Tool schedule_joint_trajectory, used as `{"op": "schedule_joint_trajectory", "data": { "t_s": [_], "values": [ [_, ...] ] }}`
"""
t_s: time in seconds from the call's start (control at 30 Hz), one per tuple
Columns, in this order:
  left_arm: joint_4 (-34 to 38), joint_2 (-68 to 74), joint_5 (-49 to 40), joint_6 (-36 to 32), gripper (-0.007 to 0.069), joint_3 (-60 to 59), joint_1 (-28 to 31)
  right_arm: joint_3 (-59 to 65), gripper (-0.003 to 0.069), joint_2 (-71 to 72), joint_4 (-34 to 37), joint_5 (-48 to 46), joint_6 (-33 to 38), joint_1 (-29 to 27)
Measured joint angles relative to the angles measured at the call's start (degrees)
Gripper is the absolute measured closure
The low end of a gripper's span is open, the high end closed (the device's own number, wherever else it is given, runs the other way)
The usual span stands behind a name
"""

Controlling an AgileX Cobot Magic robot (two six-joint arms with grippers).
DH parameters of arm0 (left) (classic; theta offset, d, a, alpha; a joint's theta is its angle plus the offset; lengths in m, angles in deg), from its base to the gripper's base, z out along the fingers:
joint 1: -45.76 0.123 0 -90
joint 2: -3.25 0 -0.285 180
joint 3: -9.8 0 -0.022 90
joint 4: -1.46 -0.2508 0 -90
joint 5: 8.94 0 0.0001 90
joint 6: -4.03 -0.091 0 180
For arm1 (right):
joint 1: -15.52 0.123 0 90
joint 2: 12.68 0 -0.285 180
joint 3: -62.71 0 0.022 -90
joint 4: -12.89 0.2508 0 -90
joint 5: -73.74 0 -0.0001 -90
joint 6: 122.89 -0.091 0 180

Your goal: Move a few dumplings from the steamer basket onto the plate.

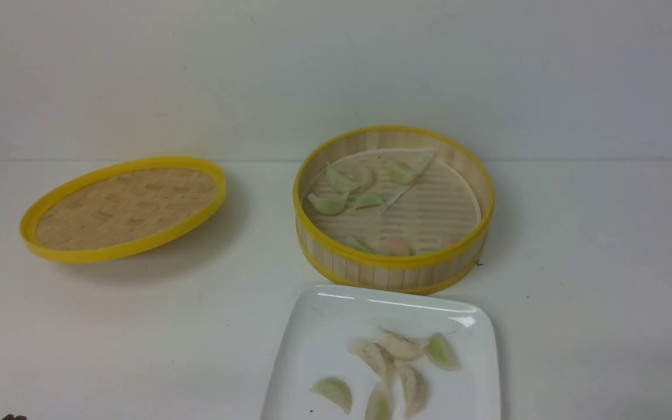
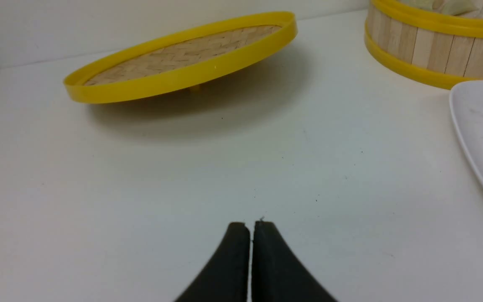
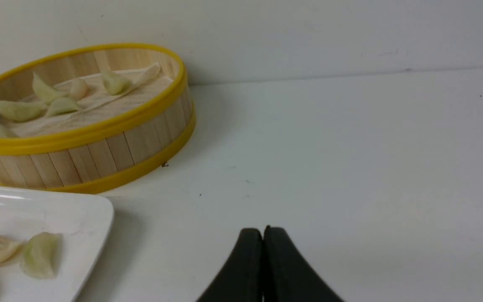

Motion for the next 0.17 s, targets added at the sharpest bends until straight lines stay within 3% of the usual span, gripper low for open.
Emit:
{"op": "schedule_joint_trajectory", "data": {
  "t_s": [0.17],
  "values": [
    [0.0,0.0,0.0,0.0,0.0631,0.0,0.0,0.0,0.0671,0.0,0.0,0.0,0.0,0.0]
  ]
}}
